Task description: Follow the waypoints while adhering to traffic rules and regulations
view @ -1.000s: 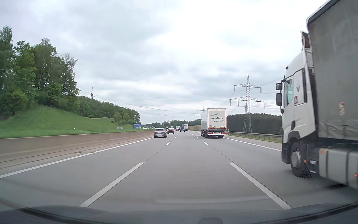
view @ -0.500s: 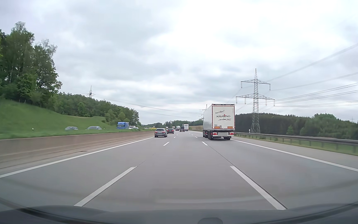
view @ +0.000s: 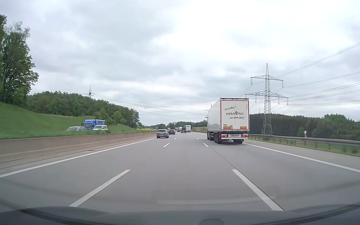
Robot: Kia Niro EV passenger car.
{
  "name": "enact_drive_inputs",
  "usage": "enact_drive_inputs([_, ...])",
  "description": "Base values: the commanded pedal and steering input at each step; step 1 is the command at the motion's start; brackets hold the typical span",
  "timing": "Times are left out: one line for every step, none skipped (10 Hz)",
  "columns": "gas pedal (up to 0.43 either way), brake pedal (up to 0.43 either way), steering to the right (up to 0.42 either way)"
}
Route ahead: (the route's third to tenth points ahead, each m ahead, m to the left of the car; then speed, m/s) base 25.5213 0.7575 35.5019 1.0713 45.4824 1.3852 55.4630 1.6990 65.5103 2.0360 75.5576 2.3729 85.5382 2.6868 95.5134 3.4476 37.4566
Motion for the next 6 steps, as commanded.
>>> enact_drive_inputs([0.319, 0.0, -0.004])
enact_drive_inputs([0.319, 0.0, -0.004])
enact_drive_inputs([0.319, 0.0, -0.005])
enact_drive_inputs([0.319, 0.0, -0.005])
enact_drive_inputs([0.319, 0.0, -0.006])
enact_drive_inputs([0.331, 0.0, -0.006])
